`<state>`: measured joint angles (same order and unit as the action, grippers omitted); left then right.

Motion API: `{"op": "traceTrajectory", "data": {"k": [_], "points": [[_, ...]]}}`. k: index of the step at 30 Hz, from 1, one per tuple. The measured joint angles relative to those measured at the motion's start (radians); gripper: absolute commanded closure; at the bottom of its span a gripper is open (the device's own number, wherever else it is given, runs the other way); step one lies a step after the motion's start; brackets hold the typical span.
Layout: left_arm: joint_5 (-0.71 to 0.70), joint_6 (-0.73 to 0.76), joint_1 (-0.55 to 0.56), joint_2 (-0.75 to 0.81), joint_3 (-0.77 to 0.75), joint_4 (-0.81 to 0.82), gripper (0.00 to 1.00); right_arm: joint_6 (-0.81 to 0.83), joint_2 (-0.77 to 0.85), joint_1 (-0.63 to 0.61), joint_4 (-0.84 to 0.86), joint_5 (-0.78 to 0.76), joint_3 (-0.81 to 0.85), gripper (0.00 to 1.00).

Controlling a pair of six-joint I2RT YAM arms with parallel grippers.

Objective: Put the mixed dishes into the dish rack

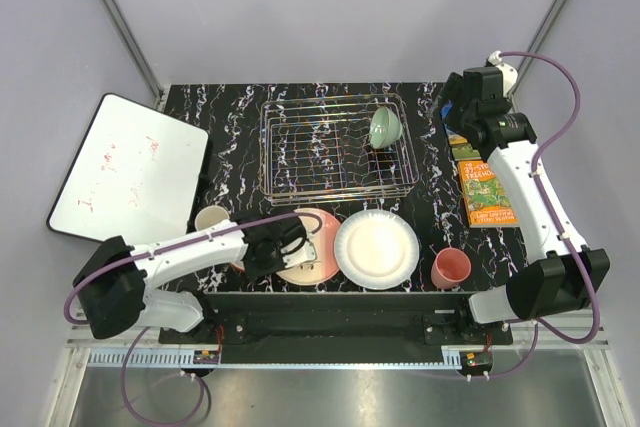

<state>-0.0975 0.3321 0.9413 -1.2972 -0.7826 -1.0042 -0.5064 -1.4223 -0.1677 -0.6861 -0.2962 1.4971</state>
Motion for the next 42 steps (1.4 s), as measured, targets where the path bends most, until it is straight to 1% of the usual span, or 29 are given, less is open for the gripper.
{"op": "traceTrajectory", "data": {"k": [5,10,15,18,21,23,27,29,31,33,35,39,42], "points": [[0.016,-0.006,0.002,-0.002,-0.056,-0.023,1.0,0.0,0.009,0.0,0.0,0.0,-0.003,0.0],[0.025,-0.008,0.005,-0.003,-0.204,-0.057,1.0,0.0,0.017,0.0,0.001,0.001,-0.013,0.0],[0.027,-0.015,-0.002,-0.007,-0.472,-0.093,1.0,0.0,0.021,0.0,0.008,0.002,-0.027,0.0],[0.048,-0.028,-0.012,-0.008,-0.628,-0.085,1.0,-0.003,0.042,0.0,0.032,0.003,-0.07,0.0],[0.111,-0.045,-0.029,-0.018,-0.789,-0.057,1.0,-0.003,0.084,0.0,0.069,0.01,-0.137,0.0],[0.183,-0.069,-0.062,-0.047,-0.9,-0.034,1.0,0.0,0.13,0.0,0.108,0.019,-0.195,0.0],[0.391,-0.207,-0.174,-0.165,-1.105,0.037,1.0,0.01,0.238,0.0,0.175,0.032,-0.289,0.0],[0.486,-0.311,-0.229,-0.232,-1.157,0.096,1.0,0.014,0.292,0.001,0.216,0.037,-0.329,0.0],[0.594,-0.471,-0.273,-0.293,-1.153,0.221,1.0,0.016,0.338,0.001,0.256,0.042,-0.37,0.0],[0.679,-0.642,-0.296,-0.335,-1.081,0.409,1.0,0.016,0.385,0.001,0.286,0.047,-0.414,0.0],[0.745,-0.818,-0.299,-0.401,-1.04,0.555,1.0,0.016,0.425,0.001,0.312,0.046,-0.454,0.0],[0.81,-1.04,-0.272,-0.529,-1.033,0.76,1.0,0.016,0.461,0.001,0.336,0.043,-0.49,0.0],[0.834,-1.167,-0.254,-0.6,-1.033,0.881,1.0,0.015,0.473,0.001,0.353,0.044,-0.498,0.0]]}}
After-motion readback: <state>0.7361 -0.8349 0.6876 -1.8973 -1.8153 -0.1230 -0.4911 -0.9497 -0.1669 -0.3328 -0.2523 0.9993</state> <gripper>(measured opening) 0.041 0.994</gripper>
